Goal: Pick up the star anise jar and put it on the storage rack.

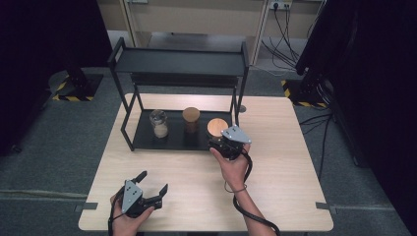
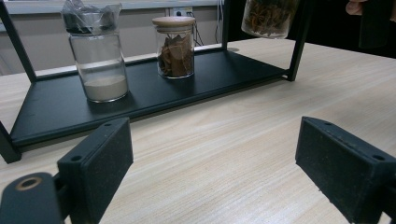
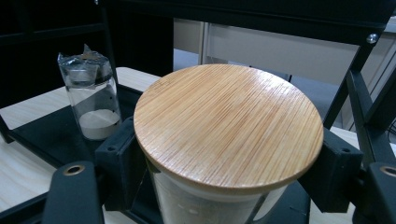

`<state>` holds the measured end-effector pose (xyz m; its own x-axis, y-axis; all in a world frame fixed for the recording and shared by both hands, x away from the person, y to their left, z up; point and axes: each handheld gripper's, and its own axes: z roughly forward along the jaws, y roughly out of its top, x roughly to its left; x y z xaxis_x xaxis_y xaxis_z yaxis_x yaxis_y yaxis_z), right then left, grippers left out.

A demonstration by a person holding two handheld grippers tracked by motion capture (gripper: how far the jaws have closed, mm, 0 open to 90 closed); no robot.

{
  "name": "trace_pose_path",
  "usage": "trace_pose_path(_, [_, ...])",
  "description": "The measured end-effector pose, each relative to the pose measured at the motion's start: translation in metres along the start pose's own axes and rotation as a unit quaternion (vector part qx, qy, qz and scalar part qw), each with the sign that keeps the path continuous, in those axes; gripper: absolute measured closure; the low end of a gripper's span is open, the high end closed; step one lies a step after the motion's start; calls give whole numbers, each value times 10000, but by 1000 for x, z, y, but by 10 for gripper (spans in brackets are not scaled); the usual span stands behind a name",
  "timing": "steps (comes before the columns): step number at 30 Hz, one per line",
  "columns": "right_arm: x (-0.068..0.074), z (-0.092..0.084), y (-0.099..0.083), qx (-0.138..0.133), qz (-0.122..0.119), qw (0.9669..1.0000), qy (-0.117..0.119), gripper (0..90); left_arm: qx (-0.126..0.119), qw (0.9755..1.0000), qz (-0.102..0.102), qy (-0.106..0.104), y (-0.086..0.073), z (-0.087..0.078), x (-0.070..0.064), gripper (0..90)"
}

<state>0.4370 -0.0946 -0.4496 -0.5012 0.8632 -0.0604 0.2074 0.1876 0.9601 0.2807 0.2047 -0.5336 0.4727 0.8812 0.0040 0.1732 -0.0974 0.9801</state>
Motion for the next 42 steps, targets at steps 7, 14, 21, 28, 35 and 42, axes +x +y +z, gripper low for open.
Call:
trace_pose_path(7, [0,5,1,22,-3,10000,-33,258,3,10000,8,2,0,0,0,106])
trace_pose_path(14, [-1,11,2,47,-2,10000,-45,259,-5,10000,5,4,0,0,0,106])
trace_pose_path(21, [-1,17,2,85,16,9999,-81,259,-4,10000,4,2,0,0,0,105])
trace_pose_path(28, [-4,21,4,113,13,9999,-130,259,0,10000,18,1,0,0,0,105])
trace_pose_path(35, [-7,26,4,150,28,9997,-182,258,1,10000,17,2,0,0,0,105])
trace_pose_path(42, [-8,31,4,202,36,9996,-209,259,-4,10000,9,-1,0,0,0,105])
